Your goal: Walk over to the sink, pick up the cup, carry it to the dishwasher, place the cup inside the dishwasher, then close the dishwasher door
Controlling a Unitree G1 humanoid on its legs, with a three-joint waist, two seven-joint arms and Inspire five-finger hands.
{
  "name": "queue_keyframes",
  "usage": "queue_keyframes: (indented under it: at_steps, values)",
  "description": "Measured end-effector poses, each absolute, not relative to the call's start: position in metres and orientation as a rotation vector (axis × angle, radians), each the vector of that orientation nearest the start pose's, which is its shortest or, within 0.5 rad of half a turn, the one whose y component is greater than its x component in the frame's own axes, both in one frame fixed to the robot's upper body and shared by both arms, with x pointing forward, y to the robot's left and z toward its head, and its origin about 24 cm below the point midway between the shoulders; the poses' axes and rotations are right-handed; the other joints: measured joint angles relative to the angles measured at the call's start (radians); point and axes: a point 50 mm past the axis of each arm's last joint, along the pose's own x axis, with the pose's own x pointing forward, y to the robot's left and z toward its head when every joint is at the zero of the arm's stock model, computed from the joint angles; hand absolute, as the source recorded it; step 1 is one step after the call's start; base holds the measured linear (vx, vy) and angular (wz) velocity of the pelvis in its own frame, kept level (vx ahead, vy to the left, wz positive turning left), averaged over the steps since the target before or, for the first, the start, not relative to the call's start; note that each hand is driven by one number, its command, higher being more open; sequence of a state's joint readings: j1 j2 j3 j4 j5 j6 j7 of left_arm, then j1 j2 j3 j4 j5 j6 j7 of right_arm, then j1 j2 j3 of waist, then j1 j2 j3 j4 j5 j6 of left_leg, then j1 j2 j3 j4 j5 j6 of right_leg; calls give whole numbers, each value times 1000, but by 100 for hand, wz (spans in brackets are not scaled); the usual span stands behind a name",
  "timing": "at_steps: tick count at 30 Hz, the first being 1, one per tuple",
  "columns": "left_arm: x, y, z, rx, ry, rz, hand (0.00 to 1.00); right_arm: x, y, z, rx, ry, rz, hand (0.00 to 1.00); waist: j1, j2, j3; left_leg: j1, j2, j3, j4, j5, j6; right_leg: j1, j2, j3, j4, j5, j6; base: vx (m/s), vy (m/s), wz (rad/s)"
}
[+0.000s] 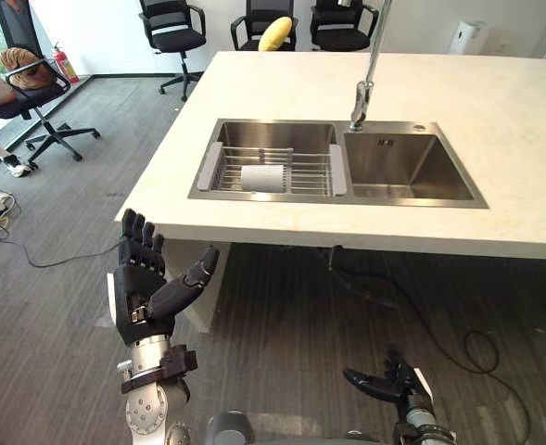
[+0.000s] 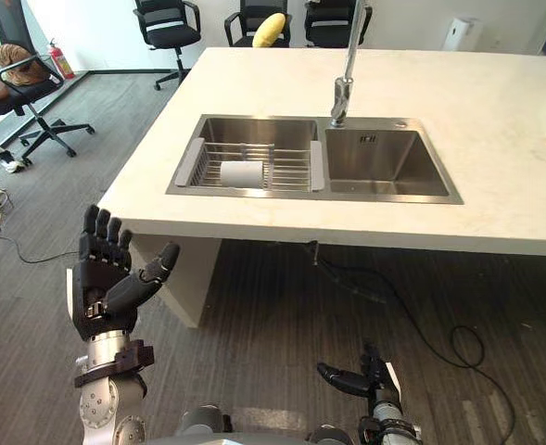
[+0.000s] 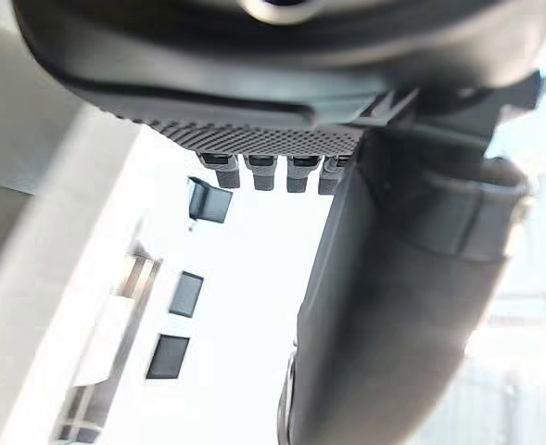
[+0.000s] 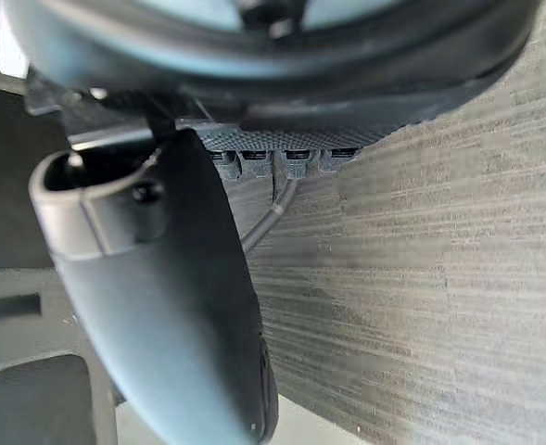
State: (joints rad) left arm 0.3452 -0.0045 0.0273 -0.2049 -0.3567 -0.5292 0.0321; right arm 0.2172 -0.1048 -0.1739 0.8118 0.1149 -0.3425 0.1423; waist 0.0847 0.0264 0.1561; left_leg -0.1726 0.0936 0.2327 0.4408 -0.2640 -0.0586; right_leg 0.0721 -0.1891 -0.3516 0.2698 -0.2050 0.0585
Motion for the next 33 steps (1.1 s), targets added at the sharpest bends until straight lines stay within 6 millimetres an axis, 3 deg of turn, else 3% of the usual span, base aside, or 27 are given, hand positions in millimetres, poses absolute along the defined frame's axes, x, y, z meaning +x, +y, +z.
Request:
queue_keyframes:
  at_steps: [1,2,3,4,7,9,10,12,14,16,21,24,25,26,27,30,31,32,33]
  values:
    - [173,191,65,-308,-418,257,100,110,-220,-124,63,656,-176,100,5,6,-1,-12,-3,-1,-23,21,-1,11,-4,14,1,-9,15,192,244,-29]
    - [173,188,67,-326,-421,244,100,104,-219,-126,42,679,-155,100,20,25,-12,-13,8,5,-72,127,8,26,-3,40,13,-25,50,248,280,-48]
    - [172,188,67,-330,-414,242,100,101,-210,-130,28,708,-119,100,34,25,-32,5,-1,35,-59,138,77,38,-12,75,18,-31,66,272,296,-49]
    - [173,189,67,-332,-410,239,100,101,-204,-131,25,714,-99,100,36,17,-41,1,-7,47,-49,120,82,38,-20,89,13,-31,64,316,285,-47]
    - [177,187,66,-329,-378,208,100,114,-186,-130,46,689,-58,100,42,-11,-44,9,-21,100,-6,56,139,23,-37,151,69,-37,62,304,184,-39]
    - [178,182,62,-346,-347,193,100,116,-186,-130,52,685,-64,100,47,-12,-43,57,-27,130,-1,14,143,7,-54,163,189,-36,63,297,135,-44]
    - [178,178,63,-345,-340,164,100,115,-187,-130,65,683,-84,100,47,-25,-45,113,-47,136,-19,-9,139,-40,-80,176,418,-22,86,257,95,-14]
    - [179,176,64,-329,-337,129,100,107,-186,-132,81,701,-107,100,40,-56,-56,161,-78,136,-41,-23,141,-121,-114,178,693,-1,117,226,30,3]
    - [179,174,63,-328,-326,120,100,101,-190,-134,85,713,-128,100,37,-60,-57,208,-76,131,-58,-33,136,-158,-128,120,801,-16,94,270,-37,11]
    - [180,174,64,-329,-326,123,100,96,-194,-135,90,724,-146,100,28,-53,-55,243,-57,114,-81,-31,131,-178,-127,52,767,-44,75,196,-73,22]
    - [190,173,70,-310,-347,131,100,87,-198,-136,99,738,-162,100,0,-52,-53,320,10,63,-151,-33,60,-254,-111,-34,492,-60,54,164,-220,24]
    - [197,173,76,-298,-373,96,100,81,-198,-138,99,753,-158,100,-22,-73,-69,327,19,11,-132,-57,-16,-251,-102,-26,272,51,0,187,-279,39]
    - [197,167,72,-325,-346,89,100,82,-205,-136,78,745,-168,100,-23,-31,-83,320,57,-2,-133,-53,-27,-236,-66,-54,252,43,-14,312,-375,32]
    - [197,161,71,-344,-339,71,100,83,-212,-134,54,742,-171,100,-23,-10,-92,316,75,-8,-146,-46,-35,-235,-49,-71,243,37,-24,308,-316,26]
    - [197,154,71,-360,-341,45,100,86,-217,-132,37,735,-171,100,-23,11,-96,320,88,-11,-163,-25,-40,-223,-36,-92,229,27,-32,177,-174,25]
    - [197,151,72,-362,-344,19,100,88,-218,-132,36,742,-170,100,-23,21,-89,296,117,-29,-70,-1,-35,-166,-14,-120,195,5,-34,131,-184,26]
    - [197,151,73,-363,-348,20,100,85,-215,-134,46,753,-166,100,-18,12,-80,240,141,-49,74,13,-24,-132,-2,-133,176,-4,-34,83,-192,20]
    - [196,152,75,-363,-359,21,100,84,-212,-135,56,759,-163,100,-8,20,-75,175,173,-66,227,51,-8,-100,15,-140,157,-14,-42,79,-178,10]
    - [195,153,77,-361,-365,26,100,84,-212,-135,61,761,-168,100,-3,15,-69,147,187,-69,292,74,1,-86,23,-140,146,-23,-46,43,-104,-5]
